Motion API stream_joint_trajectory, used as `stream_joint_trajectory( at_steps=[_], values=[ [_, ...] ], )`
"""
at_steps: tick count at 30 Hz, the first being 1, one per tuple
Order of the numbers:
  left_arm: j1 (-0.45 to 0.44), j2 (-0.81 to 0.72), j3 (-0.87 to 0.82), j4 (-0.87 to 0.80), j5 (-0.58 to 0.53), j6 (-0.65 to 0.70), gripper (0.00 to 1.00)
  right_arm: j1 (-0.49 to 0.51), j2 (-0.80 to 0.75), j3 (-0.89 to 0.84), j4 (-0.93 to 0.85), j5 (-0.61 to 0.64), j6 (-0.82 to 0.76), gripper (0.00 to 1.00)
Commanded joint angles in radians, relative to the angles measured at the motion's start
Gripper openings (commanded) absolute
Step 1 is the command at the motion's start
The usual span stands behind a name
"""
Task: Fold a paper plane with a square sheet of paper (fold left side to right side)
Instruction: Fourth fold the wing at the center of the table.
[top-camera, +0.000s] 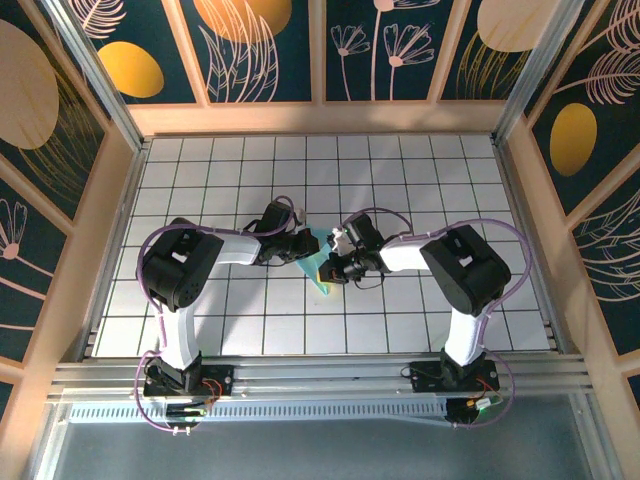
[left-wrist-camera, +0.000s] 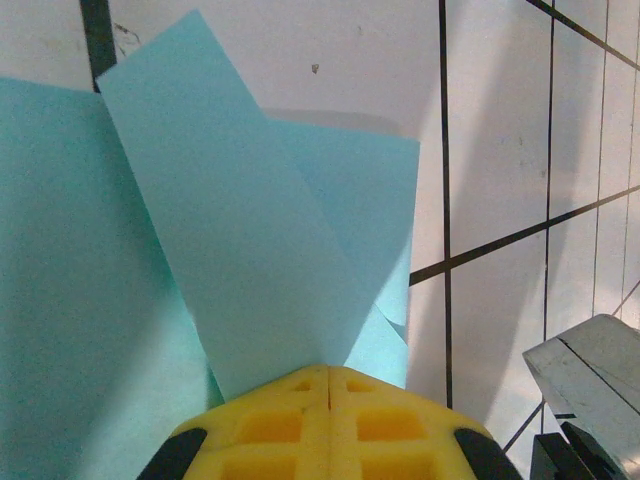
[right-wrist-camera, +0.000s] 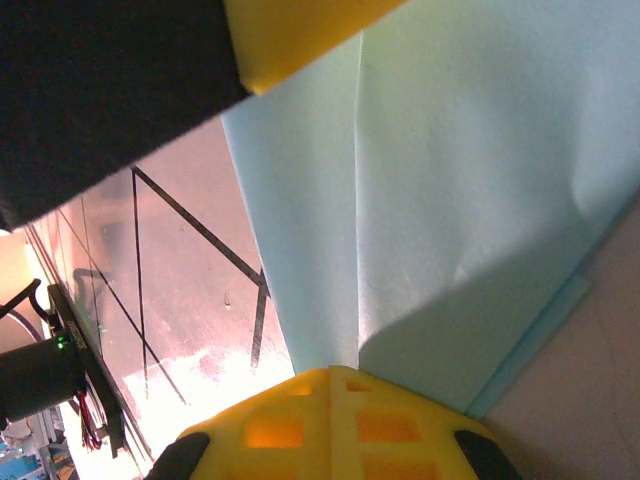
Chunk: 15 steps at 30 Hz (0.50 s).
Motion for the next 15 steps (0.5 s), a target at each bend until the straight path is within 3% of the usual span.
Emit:
stream_joint_trajectory(
  at_steps=[1, 15],
  values=[
    [0.008, 0.026, -0.027, -0.075, -0.083, 0.002, 0.00, 0.022, -0.021, -0.035, -0.138, 0.015, -0.016, 0.00],
    [0.007, 0.024, -0.029, -0.071, -0.079, 0.004, 0.00, 0.019, -0.098, -0.005, -0.083, -0.043, 0.026, 0.00]
  ],
)
